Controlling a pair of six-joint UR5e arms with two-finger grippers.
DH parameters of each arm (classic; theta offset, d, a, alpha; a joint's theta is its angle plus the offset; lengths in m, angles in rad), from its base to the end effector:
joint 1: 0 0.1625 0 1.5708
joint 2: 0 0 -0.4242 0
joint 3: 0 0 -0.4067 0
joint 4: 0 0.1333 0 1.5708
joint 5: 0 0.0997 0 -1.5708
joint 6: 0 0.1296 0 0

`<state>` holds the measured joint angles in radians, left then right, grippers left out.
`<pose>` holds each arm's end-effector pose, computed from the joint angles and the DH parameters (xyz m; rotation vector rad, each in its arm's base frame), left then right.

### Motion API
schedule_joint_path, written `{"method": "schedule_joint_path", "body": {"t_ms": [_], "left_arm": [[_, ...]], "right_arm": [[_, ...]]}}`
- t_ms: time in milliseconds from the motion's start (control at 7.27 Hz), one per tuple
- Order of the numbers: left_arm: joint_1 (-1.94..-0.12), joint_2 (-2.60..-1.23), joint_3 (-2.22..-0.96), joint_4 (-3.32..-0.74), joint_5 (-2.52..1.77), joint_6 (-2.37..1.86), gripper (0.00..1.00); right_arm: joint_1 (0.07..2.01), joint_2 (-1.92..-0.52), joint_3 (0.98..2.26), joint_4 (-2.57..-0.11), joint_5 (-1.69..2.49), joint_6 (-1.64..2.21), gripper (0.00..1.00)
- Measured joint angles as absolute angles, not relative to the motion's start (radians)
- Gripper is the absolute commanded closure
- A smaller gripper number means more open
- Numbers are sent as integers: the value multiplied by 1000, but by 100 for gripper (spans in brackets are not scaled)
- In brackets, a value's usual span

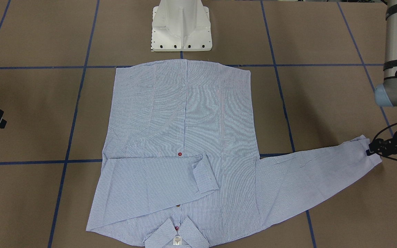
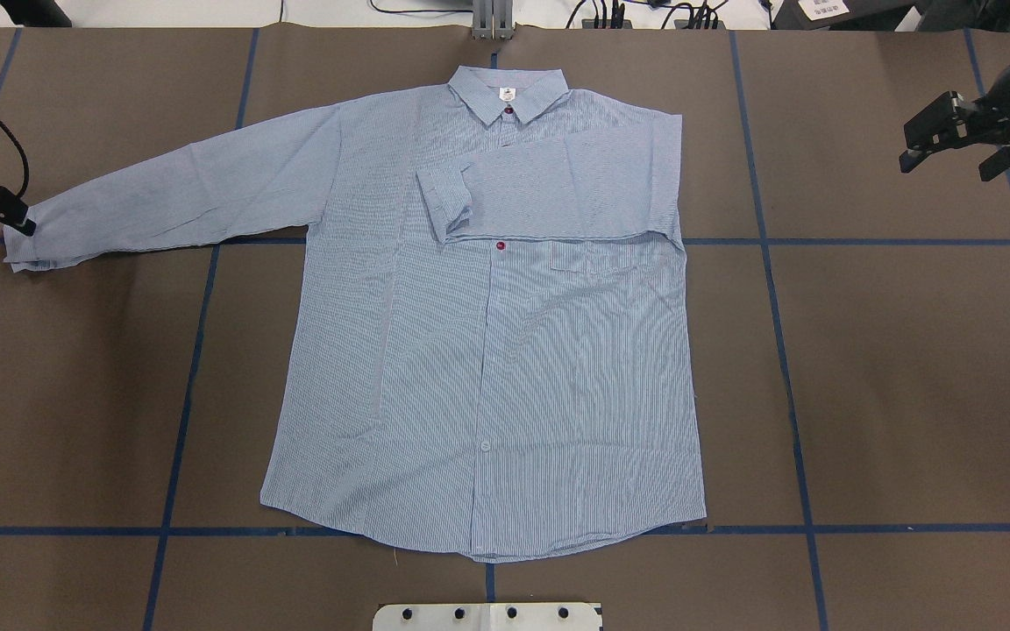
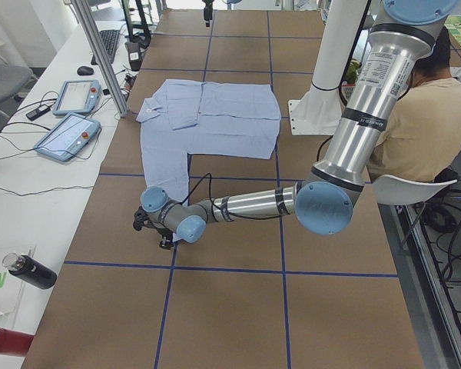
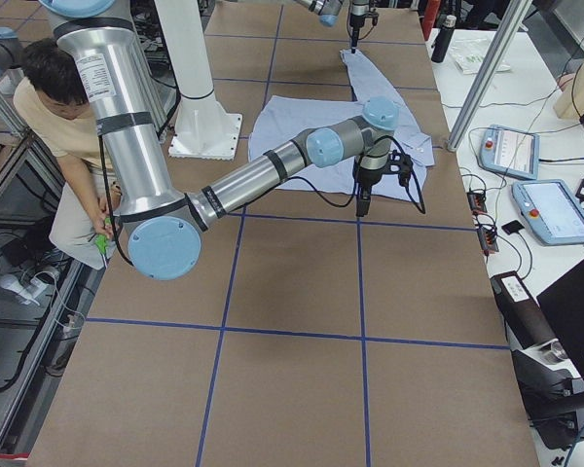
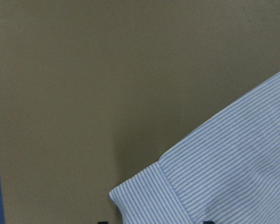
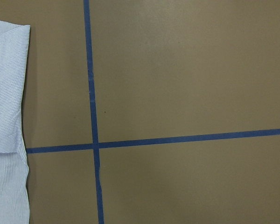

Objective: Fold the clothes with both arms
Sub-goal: 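Lower the left gripper to the cuff of the other sleeve and grasp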

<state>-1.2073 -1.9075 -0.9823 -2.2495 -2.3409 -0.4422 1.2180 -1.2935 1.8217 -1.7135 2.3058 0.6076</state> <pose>0.1956 -0.6353 0.7076 0.0757 0.8557 0.0905 -0.1624 -0.5753 0.4171 -0.0090 -0.8132 0.0990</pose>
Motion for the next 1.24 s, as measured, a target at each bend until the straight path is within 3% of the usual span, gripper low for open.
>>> {"method": "schedule_joint_path", "body": {"t_ms": [138,275,413,963,1238], "left_arm": [[-1207,-1908,-979,-2251,-2341,-442,60],[-1207,-1908,-978,-2252,-2341,-442,75],[-1207,-1908,-978,-2252,-2341,-443,100],[-1207,-1914,-995,-2251,-2356,-478,100],[-1208,-1923,-1085,-2241,-2456,-613,100]], "right_arm": [[1218,-1296,1822,-1713,2306,607,0],[1219,-1298,1823,-1713,2306,606,0],[1220,-1298,1823,-1713,2306,606,0],[1235,-1301,1827,-1713,2307,604,0],[1256,-1309,1835,-1713,2309,584,0]]}}
